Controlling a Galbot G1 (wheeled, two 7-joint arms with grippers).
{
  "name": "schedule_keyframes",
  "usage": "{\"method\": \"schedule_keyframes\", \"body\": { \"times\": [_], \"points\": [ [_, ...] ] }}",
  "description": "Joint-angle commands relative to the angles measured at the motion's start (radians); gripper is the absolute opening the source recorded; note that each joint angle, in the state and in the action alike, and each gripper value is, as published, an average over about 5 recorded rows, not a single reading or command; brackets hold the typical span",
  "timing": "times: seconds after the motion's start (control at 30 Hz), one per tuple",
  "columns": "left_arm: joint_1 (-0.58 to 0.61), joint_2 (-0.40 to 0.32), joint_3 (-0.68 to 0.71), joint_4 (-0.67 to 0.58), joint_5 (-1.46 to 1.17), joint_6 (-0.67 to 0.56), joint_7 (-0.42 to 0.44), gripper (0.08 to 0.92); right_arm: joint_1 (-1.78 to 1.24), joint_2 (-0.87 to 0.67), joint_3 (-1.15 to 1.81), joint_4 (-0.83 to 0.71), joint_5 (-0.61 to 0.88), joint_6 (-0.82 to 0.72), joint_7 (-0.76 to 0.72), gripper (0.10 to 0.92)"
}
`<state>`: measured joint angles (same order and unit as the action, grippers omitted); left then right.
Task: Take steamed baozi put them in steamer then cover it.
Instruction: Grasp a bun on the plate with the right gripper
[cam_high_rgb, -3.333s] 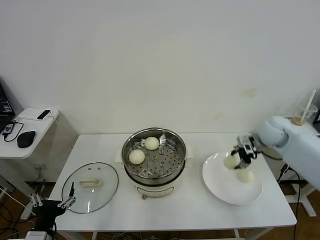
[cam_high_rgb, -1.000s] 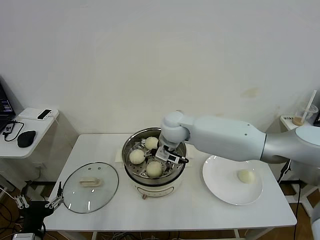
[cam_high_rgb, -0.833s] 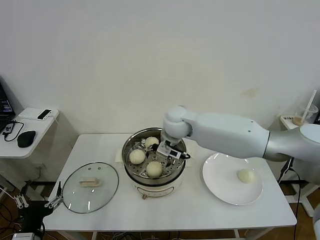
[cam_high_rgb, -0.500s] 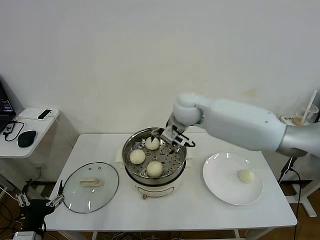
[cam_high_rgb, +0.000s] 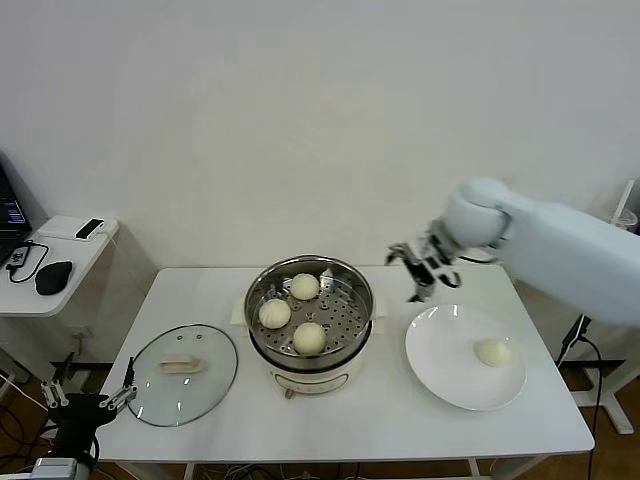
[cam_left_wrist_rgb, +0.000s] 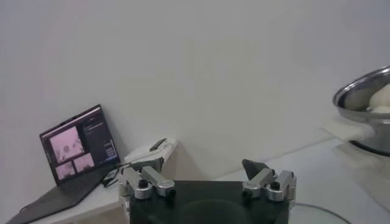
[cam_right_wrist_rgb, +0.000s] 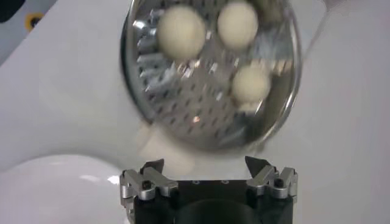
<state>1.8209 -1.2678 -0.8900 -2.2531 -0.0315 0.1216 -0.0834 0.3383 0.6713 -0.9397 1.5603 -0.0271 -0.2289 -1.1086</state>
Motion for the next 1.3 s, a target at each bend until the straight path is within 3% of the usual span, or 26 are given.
{"method": "schedule_keyframes", "body": {
  "times": [0.03, 0.43, 0.97, 1.3],
  "points": [
    [-0.005, 0.024, 0.022, 0.008, 0.0, 0.005, 0.004, 0.823, -0.42, -0.313, 0.319, 0.012, -0.089, -0.048, -0.011, 0.823],
    [-0.005, 0.029, 0.034, 0.008, 0.007, 0.009, 0.004, 0.823, -0.783, -0.263, 0.647, -0.181, -0.278, 0.08, -0.032, 0.823],
    [0.016, 0.013, 0.015, -0.003, 0.01, 0.011, 0.004, 0.823, -0.721, -0.028, 0.625, -0.426, -0.371, 0.127, 0.017, 0.823],
    [0.017, 0.01, 0.007, 0.0, 0.011, 0.011, 0.003, 0.823, -0.683, 0.039, 0.596, -0.49, -0.386, 0.121, 0.022, 0.822]
  ]
}}
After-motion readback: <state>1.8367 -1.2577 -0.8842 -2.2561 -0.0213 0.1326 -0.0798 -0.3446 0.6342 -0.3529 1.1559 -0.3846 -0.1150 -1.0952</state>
